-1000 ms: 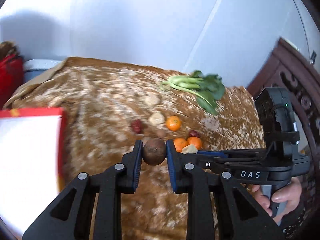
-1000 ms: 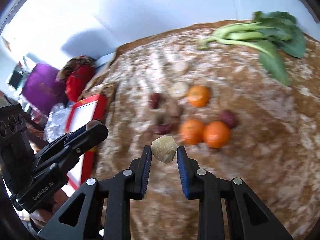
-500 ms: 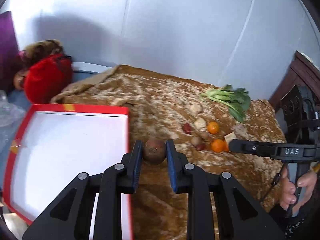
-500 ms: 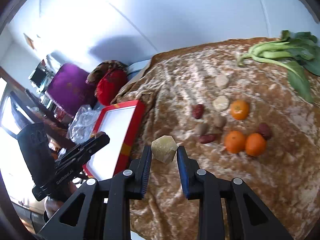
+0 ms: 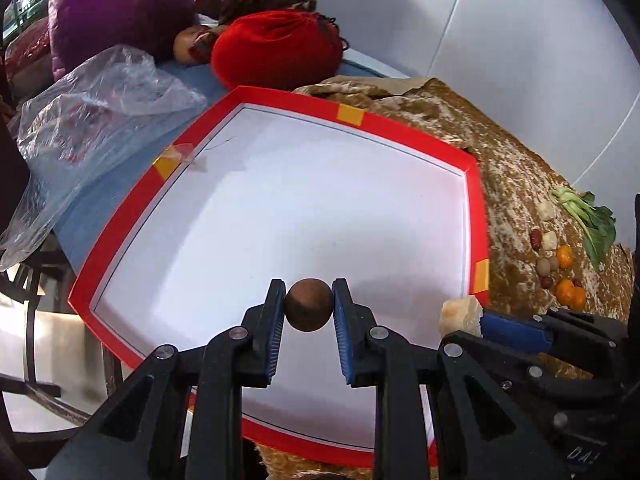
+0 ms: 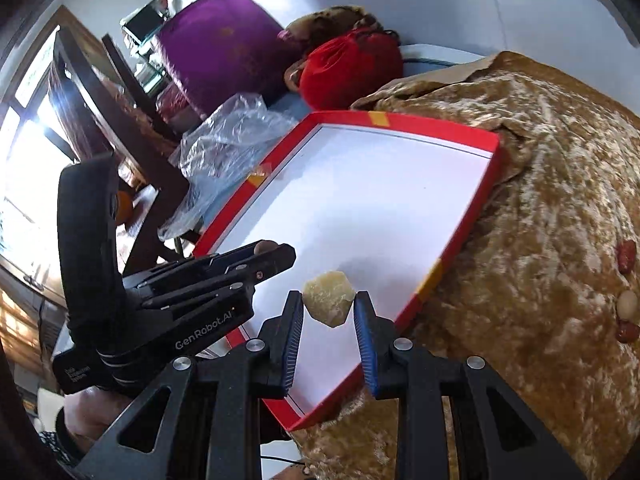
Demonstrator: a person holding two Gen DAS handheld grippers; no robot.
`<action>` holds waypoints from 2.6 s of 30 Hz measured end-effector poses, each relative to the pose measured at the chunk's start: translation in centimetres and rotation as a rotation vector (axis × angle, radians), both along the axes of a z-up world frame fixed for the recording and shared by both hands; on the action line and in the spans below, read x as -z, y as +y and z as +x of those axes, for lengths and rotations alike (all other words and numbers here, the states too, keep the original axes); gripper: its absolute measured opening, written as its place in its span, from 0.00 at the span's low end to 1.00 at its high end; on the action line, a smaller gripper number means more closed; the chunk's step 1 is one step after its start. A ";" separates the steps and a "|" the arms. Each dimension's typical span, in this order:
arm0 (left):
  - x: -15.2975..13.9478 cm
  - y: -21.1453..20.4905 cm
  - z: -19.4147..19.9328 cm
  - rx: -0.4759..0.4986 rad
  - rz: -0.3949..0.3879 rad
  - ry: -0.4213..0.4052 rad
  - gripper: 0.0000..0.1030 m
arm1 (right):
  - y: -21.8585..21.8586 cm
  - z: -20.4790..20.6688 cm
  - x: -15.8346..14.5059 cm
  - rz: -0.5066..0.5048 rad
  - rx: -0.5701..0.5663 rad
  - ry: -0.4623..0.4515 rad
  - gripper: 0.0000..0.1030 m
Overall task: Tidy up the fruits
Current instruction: 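Carry both items to the white tray and open both tools to release, then grasp a mandarin with the left tool while the right tool grasps another mandarin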
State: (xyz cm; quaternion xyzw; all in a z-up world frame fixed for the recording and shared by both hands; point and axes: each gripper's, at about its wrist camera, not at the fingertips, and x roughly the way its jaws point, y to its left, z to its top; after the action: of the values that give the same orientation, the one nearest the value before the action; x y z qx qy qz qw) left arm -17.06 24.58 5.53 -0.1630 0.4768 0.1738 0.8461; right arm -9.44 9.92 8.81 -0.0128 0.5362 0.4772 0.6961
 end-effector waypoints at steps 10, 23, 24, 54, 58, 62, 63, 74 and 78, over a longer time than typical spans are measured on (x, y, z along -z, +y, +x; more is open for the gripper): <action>-0.4 3.0 -1.6 -0.126 0.032 0.018 0.41 | 2.7 -1.4 1.1 -0.100 -0.034 -0.080 0.29; -5.8 -14.3 5.8 0.419 0.217 -0.141 0.69 | -19.5 8.2 -6.2 -0.090 0.457 -0.089 0.51; -5.8 -16.3 6.6 0.471 0.219 -0.135 0.71 | -21.7 9.1 -5.7 -0.096 0.506 -0.056 0.51; -1.2 -26.3 12.6 0.791 0.220 -0.041 0.74 | -27.0 13.7 6.0 -0.190 0.665 0.339 0.34; -0.9 -27.7 12.9 0.844 0.195 -0.047 0.74 | -28.2 13.4 5.7 -0.147 0.677 0.367 0.34; -0.3 -29.0 14.1 0.866 0.139 -0.041 0.74 | -30.3 13.1 4.1 -0.105 0.709 0.346 0.34; -0.1 -29.2 14.5 0.867 0.112 -0.037 0.74 | -31.0 13.0 3.7 -0.091 0.721 0.341 0.34; 2.5 -30.3 16.5 0.836 0.087 0.024 0.43 | -33.5 13.1 2.9 -0.058 0.761 0.347 0.34; 3.0 -30.7 16.5 0.849 0.077 0.042 0.32 | -33.1 13.1 3.0 -0.055 0.755 0.351 0.34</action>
State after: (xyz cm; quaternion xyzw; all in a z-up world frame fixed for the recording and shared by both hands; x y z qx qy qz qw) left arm -0.52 -6.08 2.53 0.0831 0.5119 -0.1689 0.8381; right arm 3.63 -23.19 5.76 0.2475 0.6265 0.1690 0.7195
